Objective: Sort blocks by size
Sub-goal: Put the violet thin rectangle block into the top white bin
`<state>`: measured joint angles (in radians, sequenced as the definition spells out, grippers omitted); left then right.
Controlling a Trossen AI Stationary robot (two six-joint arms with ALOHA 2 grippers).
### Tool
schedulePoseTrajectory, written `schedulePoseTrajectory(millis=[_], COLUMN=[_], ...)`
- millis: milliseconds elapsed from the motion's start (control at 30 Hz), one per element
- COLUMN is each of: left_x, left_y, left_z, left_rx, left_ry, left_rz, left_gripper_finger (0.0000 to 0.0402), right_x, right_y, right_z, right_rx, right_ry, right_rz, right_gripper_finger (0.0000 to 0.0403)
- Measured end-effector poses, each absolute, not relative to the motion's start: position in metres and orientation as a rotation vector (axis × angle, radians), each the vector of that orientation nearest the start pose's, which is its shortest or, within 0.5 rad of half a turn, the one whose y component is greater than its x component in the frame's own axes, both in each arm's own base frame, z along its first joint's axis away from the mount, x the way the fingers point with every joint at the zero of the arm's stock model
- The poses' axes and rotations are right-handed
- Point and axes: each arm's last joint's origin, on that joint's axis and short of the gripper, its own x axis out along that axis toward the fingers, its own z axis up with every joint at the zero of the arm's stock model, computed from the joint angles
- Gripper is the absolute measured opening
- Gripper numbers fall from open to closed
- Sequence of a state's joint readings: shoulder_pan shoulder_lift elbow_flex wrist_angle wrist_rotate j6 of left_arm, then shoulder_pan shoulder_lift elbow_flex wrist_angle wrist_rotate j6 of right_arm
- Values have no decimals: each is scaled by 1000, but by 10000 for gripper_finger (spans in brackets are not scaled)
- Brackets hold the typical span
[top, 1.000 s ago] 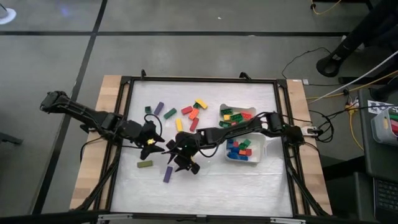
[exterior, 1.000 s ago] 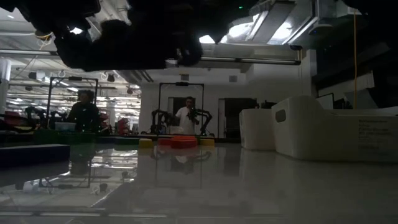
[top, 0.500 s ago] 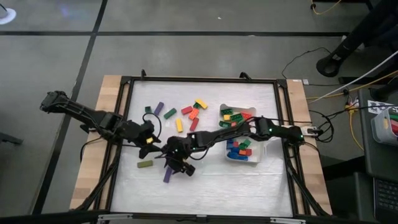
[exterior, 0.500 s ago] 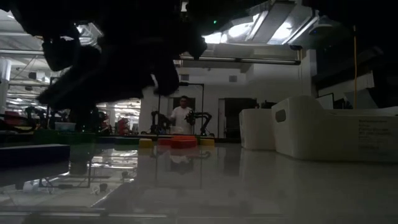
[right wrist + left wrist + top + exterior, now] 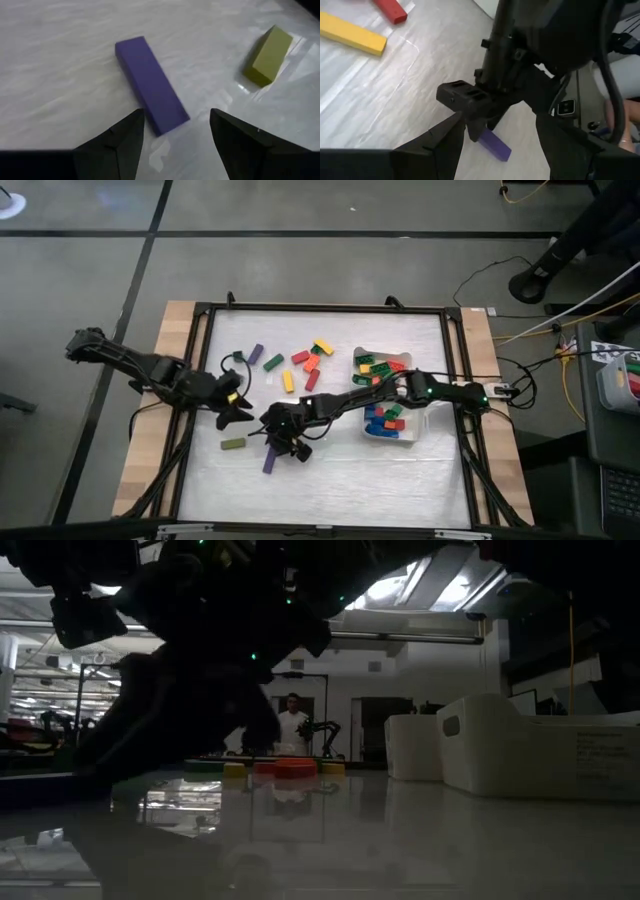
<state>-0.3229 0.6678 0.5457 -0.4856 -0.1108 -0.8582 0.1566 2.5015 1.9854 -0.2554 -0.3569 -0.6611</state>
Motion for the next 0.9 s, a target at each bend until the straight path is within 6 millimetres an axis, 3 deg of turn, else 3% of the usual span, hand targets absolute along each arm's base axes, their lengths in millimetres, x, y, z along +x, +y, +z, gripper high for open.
schedulePoseTrajectory(millis=[567, 900], left_x=[133, 133], left_y=[-41, -41], left_z=[244, 244], left_rx=[-702, -682], left_ry=[620, 619], left_rz=[57, 50], left_gripper_finger=[232, 232], right_x=[535, 535], right_y=[96, 98], right_z=[104, 102], right_rx=[-398, -312], right_ry=[607, 633], right_rz=[810, 791], right_gripper_finger=[220, 127])
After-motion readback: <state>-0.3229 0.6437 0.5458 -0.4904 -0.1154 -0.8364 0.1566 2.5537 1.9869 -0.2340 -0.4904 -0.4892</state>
